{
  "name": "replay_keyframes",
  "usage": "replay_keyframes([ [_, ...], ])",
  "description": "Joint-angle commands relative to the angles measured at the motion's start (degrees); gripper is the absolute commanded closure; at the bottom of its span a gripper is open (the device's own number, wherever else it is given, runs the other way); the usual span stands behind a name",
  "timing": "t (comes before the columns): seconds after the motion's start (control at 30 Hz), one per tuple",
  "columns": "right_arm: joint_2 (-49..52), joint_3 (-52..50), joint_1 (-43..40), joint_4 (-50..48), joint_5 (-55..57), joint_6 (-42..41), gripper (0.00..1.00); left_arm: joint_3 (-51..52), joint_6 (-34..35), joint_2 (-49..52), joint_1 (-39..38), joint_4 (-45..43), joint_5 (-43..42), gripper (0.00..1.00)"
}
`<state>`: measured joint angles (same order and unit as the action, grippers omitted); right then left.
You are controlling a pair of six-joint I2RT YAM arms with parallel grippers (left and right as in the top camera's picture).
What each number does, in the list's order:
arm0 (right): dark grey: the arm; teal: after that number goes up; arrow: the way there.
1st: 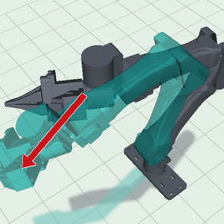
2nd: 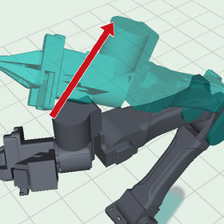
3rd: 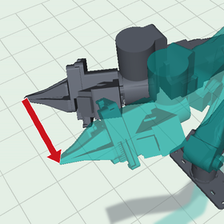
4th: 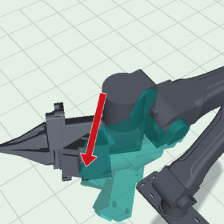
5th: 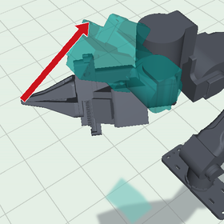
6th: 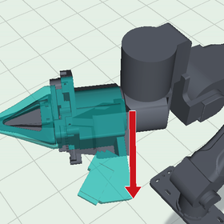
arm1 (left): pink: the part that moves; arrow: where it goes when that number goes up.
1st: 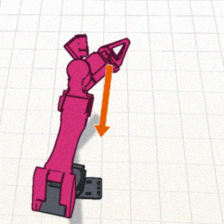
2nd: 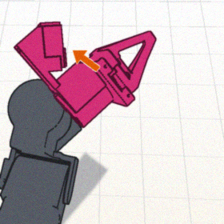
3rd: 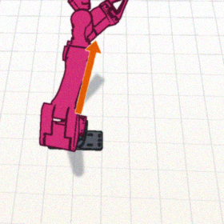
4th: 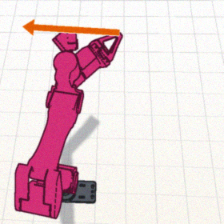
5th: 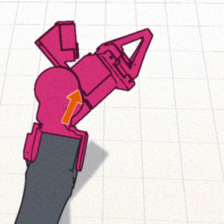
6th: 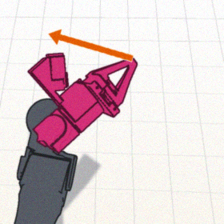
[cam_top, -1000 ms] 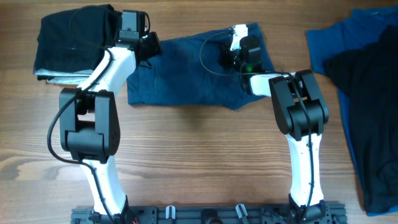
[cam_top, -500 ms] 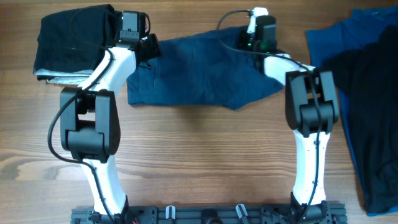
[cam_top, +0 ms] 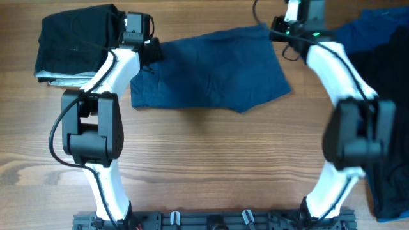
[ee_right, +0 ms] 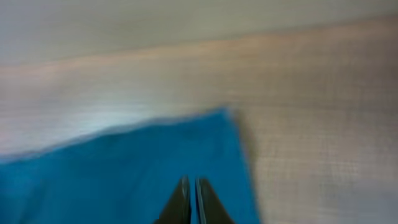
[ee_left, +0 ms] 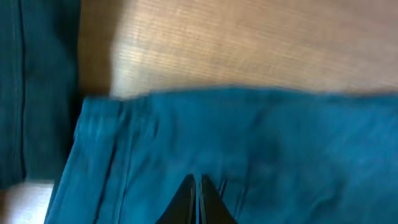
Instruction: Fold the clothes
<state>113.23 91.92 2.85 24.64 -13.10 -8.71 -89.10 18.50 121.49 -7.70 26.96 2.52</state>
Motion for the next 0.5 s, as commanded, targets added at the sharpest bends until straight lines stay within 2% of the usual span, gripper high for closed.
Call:
replay_keyframes([
  [0.0,-4.3,-0.3,0.2,14.9,-7.6,2.6,0.96,-0.1,5.2,-4.7,0.5,6.1,-2.5,0.96],
  [0.03,-3.7,-2.3,0.2,25.0,-8.8,4.5,0.96,-0.1,6.0,-7.0,0.5,11.6,-10.7,0.96],
  [0.13,-3.3,-7.0,0.2,25.4,-8.8,4.7,0.96,-0.1,5.9,-7.3,0.5,15.8,-19.1,0.95],
  [0.2,-2.9,-12.1,0.2,22.0,-8.8,4.7,0.96,0.0,5.9,-7.1,0.0,18.9,-24.9,0.96],
  [0.33,-2.9,-20.1,0.2,13.0,-8.8,4.2,0.96,0.0,5.7,-7.0,-2.3,19.1,-26.1,0.96],
  [0.47,-2.8,-23.9,0.2,7.3,-8.8,4.0,0.96,0.0,6.0,-6.1,-5.3,16.4,-26.0,0.96],
])
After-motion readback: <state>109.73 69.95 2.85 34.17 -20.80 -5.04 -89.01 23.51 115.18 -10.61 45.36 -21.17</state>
